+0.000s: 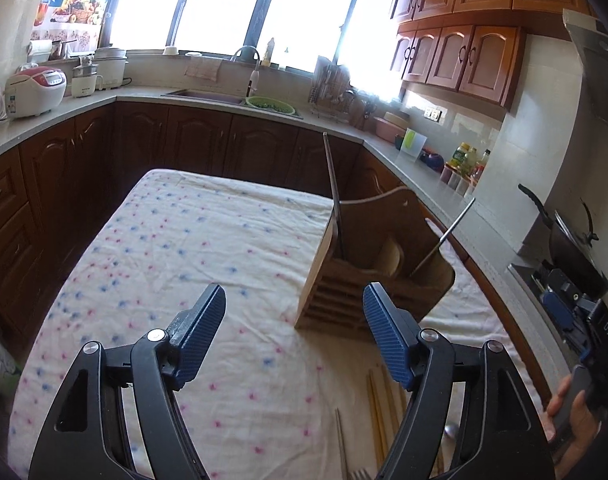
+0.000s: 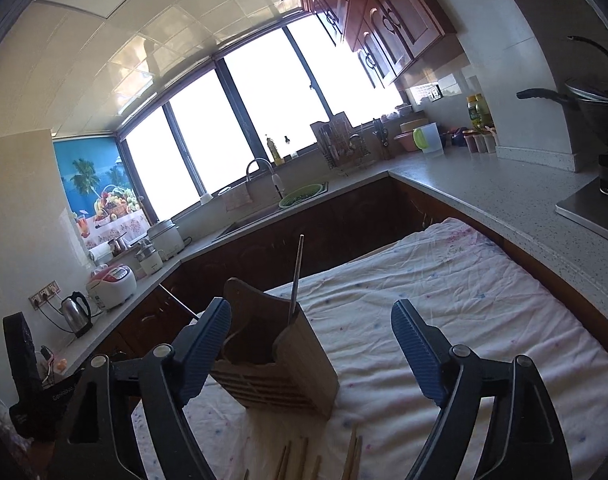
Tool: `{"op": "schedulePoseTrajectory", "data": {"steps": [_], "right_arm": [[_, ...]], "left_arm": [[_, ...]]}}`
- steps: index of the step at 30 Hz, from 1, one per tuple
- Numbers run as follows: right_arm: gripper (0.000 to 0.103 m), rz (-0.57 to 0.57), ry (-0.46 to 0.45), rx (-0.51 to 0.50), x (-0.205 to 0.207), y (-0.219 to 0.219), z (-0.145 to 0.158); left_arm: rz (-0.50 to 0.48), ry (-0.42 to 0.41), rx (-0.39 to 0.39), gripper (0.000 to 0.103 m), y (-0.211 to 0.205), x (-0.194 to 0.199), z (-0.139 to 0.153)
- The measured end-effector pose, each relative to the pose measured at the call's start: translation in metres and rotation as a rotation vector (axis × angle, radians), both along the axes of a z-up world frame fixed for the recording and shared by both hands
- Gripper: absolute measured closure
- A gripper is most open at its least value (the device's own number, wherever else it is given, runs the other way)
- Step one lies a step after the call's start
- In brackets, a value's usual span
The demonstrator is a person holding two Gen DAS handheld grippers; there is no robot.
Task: Organize utensils
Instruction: 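Open both tools to release the chopsticks in the holder, then move both open tools back down to the utensils on the cloth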
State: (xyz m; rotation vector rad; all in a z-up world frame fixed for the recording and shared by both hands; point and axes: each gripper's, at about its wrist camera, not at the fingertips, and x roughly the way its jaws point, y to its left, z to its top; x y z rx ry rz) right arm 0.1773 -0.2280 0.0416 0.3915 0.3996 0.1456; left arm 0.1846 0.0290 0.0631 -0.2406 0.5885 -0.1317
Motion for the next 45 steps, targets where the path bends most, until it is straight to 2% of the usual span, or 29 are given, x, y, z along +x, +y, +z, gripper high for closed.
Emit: {"op": "schedulePoseTrajectory", "data": {"steps": [10, 14, 17, 20, 24, 25, 27, 36, 45], "right_arm": [[0.019, -0.006, 0.115, -0.078, -0.051, 0.001, -0.036], [0.020, 0.007, 0.141, -0.099, -0.059, 0.009, -0.044], [0.025, 0.021, 0.166, -0.115, -0.060, 0.015, -0.052], [0.036, 0.042, 0.205, -0.123, -0.058, 0.021, -0.062], [0.064, 0.062, 0.267, -0.134, -0.049, 0.027, -0.073], [0.071, 0.067, 0.279, -0.132, -0.047, 0.028, -0.076], [0.075, 0.077, 0.308, -0.132, -0.042, 0.030, -0.081], [0.077, 0.123, 0.397, -0.124, -0.015, 0.035, -0.100], [0.077, 0.154, 0.480, -0.149, 0.032, 0.041, -0.119]], "left_arm": [[-0.046, 0.110, 0.062, 0.030, -0.019, -0.035, -0.041], [-0.069, 0.146, 0.068, 0.030, -0.027, -0.040, -0.052], [-0.087, 0.177, 0.082, 0.030, -0.034, -0.040, -0.060], [-0.110, 0.212, 0.089, 0.030, -0.039, -0.037, -0.067], [-0.131, 0.249, 0.101, 0.032, -0.046, -0.034, -0.074], [-0.137, 0.260, 0.103, 0.035, -0.047, -0.033, -0.076], [-0.153, 0.281, 0.104, 0.041, -0.051, -0.030, -0.080], [-0.201, 0.347, 0.125, 0.050, -0.065, -0.016, -0.090], [-0.246, 0.409, 0.150, 0.066, -0.083, -0.001, -0.105]]}}
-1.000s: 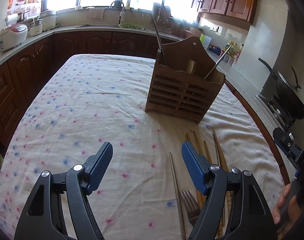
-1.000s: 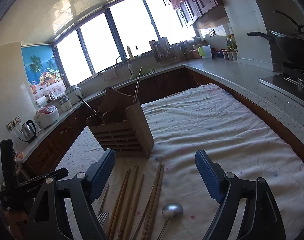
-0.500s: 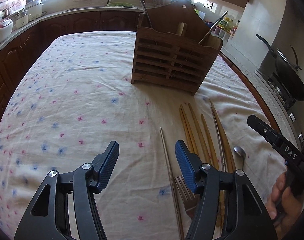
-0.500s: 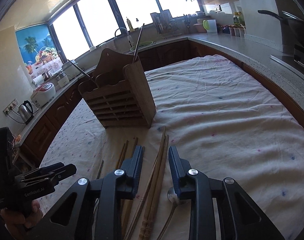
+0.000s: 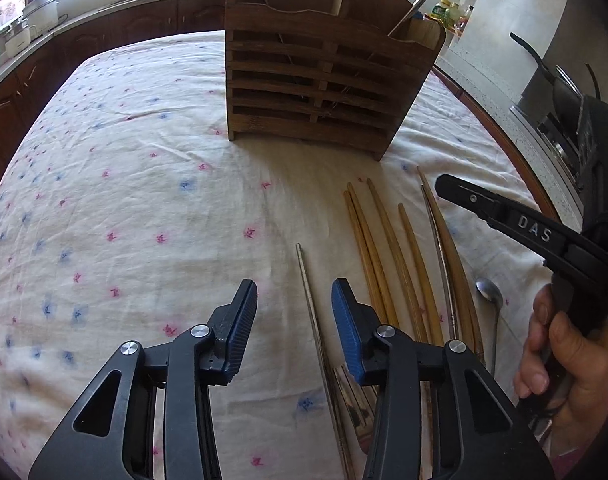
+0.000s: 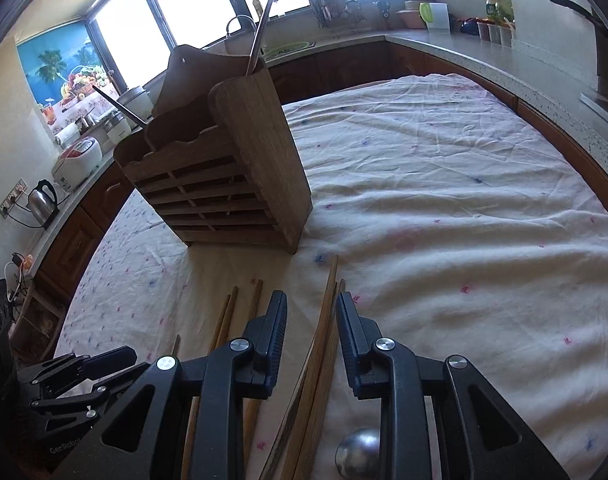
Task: Organize utensils
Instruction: 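Move both open tools back down to the utensils on the cloth, then grasp a metal chopstick with the left tool while the right tool grasps a wooden chopstick, then lift both chopsticks and lower them into the wooden utensil holder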
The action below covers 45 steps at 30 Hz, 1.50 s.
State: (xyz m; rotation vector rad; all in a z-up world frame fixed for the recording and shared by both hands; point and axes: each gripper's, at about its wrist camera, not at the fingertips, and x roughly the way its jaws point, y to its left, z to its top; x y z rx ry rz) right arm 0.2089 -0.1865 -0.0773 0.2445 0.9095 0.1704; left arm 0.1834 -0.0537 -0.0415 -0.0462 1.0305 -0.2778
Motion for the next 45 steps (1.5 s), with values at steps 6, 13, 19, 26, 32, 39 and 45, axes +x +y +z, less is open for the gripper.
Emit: {"op": "schedulePoseTrajectory", "data": {"steps": [6, 13, 19, 26, 32, 39, 45], "right_arm": [[0.083, 0.020, 0.067, -0.036, 0.030, 0.006, -0.015], [0.096, 0.011, 0.085, -0.079, 0.041, 0.004, -0.024], [0.097, -0.017, 0.035, -0.023, 0.028, -0.004, -0.009], [0.097, -0.031, -0.084, 0.063, -0.002, -0.017, 0.040], [0.098, -0.031, -0.190, 0.102, -0.029, -0.021, 0.086], [0.098, -0.031, -0.293, 0.097, -0.051, -0.022, 0.123], [0.098, -0.047, -0.352, 0.113, -0.062, -0.026, 0.142]], "left_arm": [[-0.013, 0.005, 0.042, 0.075, -0.010, 0.005, -0.007], [-0.016, -0.013, 0.060, 0.097, -0.008, 0.012, -0.009], [0.010, -0.026, -0.006, 0.099, 0.013, 0.007, 0.001], [0.048, -0.095, -0.100, 0.099, 0.046, -0.006, 0.040], [0.074, -0.170, -0.154, 0.099, 0.063, -0.022, 0.075], [0.089, -0.253, -0.192, 0.099, 0.070, -0.036, 0.106], [0.094, -0.314, -0.214, 0.099, 0.077, -0.045, 0.127]]}}
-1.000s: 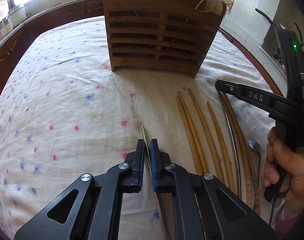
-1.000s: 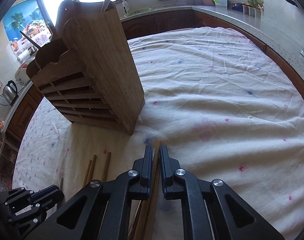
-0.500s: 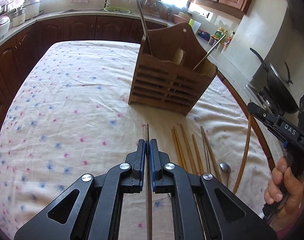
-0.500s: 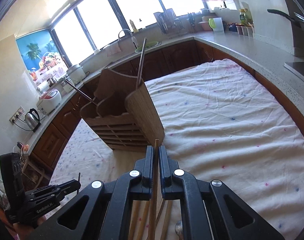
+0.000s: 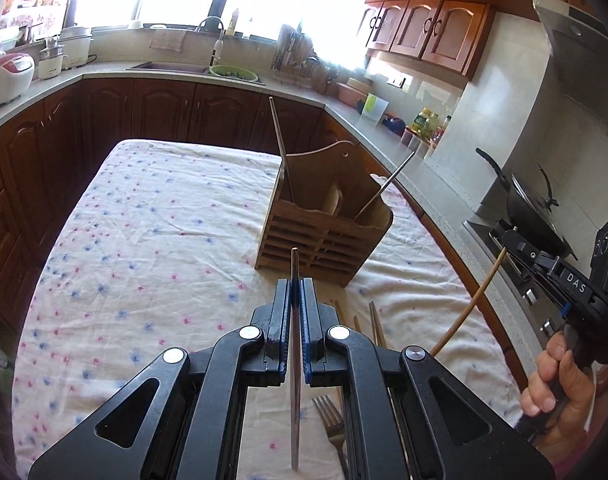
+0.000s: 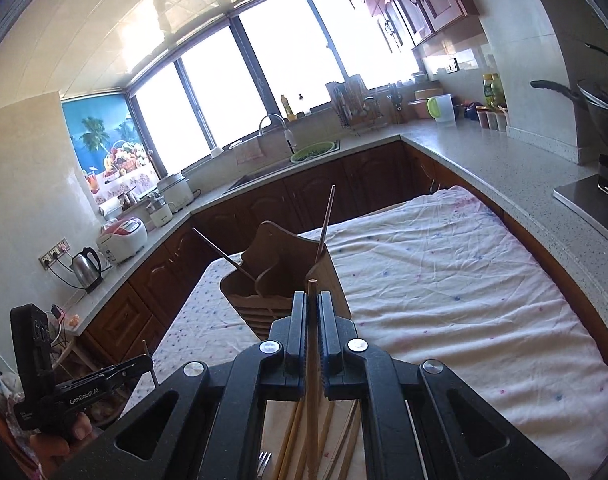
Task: Organize utensils
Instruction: 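Lift both chopsticks and lower them into the wooden utensil holder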
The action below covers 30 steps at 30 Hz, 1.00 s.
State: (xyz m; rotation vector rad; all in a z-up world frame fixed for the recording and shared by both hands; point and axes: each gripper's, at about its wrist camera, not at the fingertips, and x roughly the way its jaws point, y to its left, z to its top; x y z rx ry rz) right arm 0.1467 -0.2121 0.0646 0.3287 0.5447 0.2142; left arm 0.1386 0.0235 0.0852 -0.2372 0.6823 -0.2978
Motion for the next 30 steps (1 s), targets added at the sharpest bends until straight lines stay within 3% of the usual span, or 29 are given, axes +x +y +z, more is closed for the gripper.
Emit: {"op": "schedulePoseTrajectory", "data": {"steps": [21, 30], "right_arm": [[0.098, -0.008, -0.072, 0.009, -0.002, 0.000, 0.020], [0.098, -0.032, -0.155, 0.011, 0.018, 0.001, 0.045]], "left_arm": [[0.034, -0.099, -0.020, 0.099, 0.012, 0.000, 0.031], [0.043, -0.216, -0.016, 0.099, 0.008, 0.023, 0.073]]}}
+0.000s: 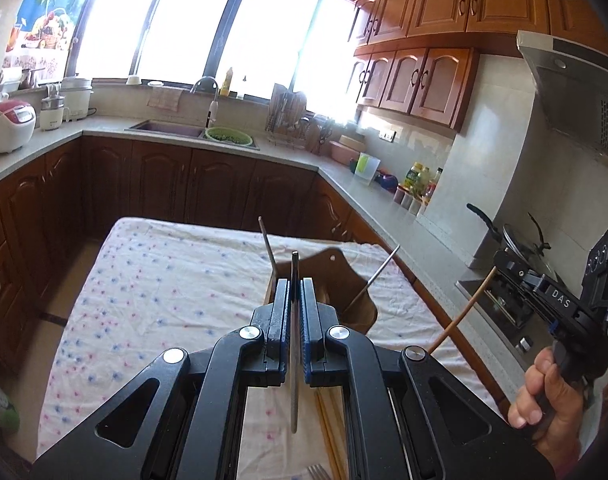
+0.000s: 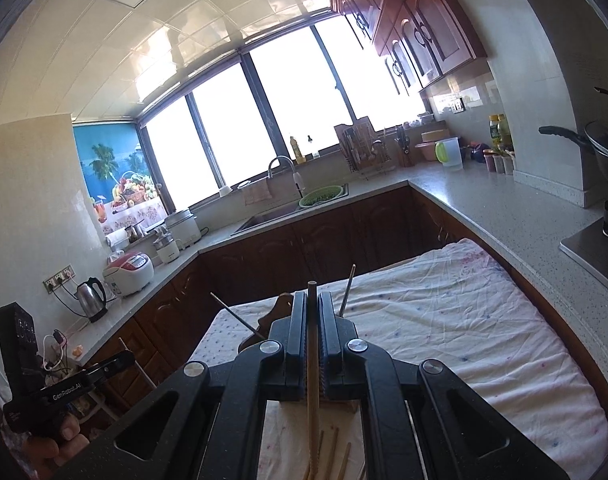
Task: Organize utensils
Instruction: 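Lift both chopsticks and lower them into the wooden utensil holder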
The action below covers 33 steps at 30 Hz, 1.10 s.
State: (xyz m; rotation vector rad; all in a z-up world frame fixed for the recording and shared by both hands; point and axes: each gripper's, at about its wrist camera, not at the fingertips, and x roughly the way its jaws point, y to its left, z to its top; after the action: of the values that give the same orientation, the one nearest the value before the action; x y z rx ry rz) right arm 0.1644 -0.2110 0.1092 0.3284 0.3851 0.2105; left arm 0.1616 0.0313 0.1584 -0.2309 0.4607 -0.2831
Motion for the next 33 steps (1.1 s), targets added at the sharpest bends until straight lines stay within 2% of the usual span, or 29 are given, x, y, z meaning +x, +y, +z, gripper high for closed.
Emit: {"op": "schedulePoseTrajectory", "data": {"steps": [7, 11, 17, 25, 29, 33], "right_arm": [[0.098, -0.063, -0.119, 0.021, 0.037, -0.002, 0.035], [0.098, -0.097, -0.150, 0.017, 0.061, -0.001, 0.043], [0.098, -0.112, -0.120, 0.012, 0.091, 0.003, 0.018], [0.098, -0.107, -0.068, -0.027, 0.101, 0.014, -0.035], [0.097, -0.082, -0.007, -0.038, 0.105, 0.016, -0.056], [0.097, -0.081, 0.010, -0.036, 0.105, 0.012, -0.058]], "left_arm": [[0.039, -0.126, -0.020, 0.099, -0.004, 0.039, 0.043], [0.060, -0.158, -0.027, 0.099, -0.009, 0.068, 0.050], [0.108, -0.129, -0.022, 0.099, -0.018, 0.104, 0.017], [0.123, -0.032, -0.014, 0.099, -0.025, 0.120, -0.043], [0.124, -0.013, 0.010, 0.099, -0.029, 0.118, -0.057], [0.121, 0.005, 0.010, 0.099, -0.028, 0.120, -0.059]]}}
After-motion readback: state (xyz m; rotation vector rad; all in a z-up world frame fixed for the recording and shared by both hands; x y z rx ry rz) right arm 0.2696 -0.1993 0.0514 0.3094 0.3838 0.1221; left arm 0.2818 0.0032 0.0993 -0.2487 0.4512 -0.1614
